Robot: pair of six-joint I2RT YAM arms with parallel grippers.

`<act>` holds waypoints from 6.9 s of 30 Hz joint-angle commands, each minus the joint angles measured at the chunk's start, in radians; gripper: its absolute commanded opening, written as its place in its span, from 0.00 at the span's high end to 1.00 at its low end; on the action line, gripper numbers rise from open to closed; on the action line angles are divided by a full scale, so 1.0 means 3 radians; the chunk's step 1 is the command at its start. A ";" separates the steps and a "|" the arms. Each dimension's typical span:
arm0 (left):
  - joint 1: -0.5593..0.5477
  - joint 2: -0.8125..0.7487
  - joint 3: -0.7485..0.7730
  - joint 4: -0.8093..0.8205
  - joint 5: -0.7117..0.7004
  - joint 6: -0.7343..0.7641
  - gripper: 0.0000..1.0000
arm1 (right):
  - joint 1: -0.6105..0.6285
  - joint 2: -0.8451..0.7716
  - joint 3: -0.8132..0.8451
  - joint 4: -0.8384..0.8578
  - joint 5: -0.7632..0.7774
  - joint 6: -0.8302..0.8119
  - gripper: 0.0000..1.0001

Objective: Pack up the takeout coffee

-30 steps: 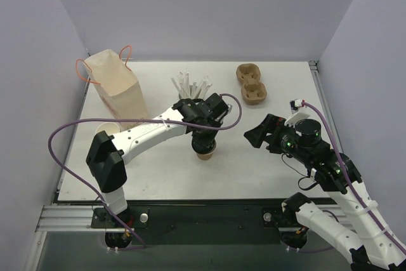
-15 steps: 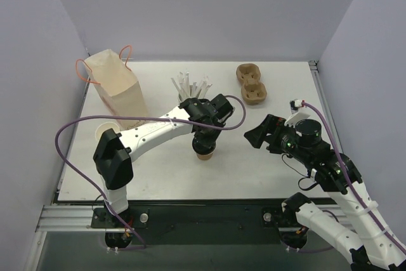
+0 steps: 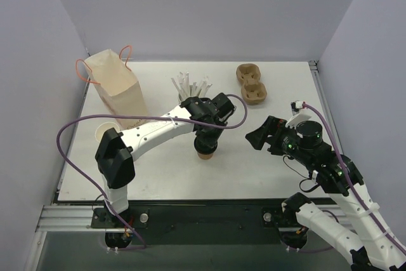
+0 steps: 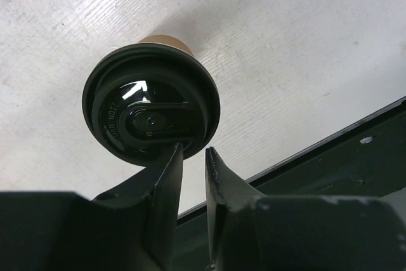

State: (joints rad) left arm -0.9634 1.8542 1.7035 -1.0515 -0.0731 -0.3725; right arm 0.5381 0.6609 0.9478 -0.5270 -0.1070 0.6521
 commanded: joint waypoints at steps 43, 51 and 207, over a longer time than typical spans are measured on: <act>0.1074 -0.1154 -0.2508 0.2958 0.1006 -0.0323 0.48 | 0.0073 0.3038 0.0288 0.1133 -0.1269 -0.0645 0.44; 0.1064 -0.1098 -0.2860 0.3086 0.0826 -0.0451 0.50 | -0.0014 0.3115 -0.0009 0.1368 -0.1356 -0.0691 0.61; 0.0987 -0.2095 -0.3960 0.3035 0.0515 -0.0941 0.60 | 0.0860 0.2742 0.0011 0.0545 0.0203 0.0015 0.73</act>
State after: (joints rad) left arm -0.6727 1.1687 0.5827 -0.0010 0.1875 -0.6773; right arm 0.7929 1.4624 1.0092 -0.2745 -0.1318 0.6697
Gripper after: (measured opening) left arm 0.415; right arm 0.277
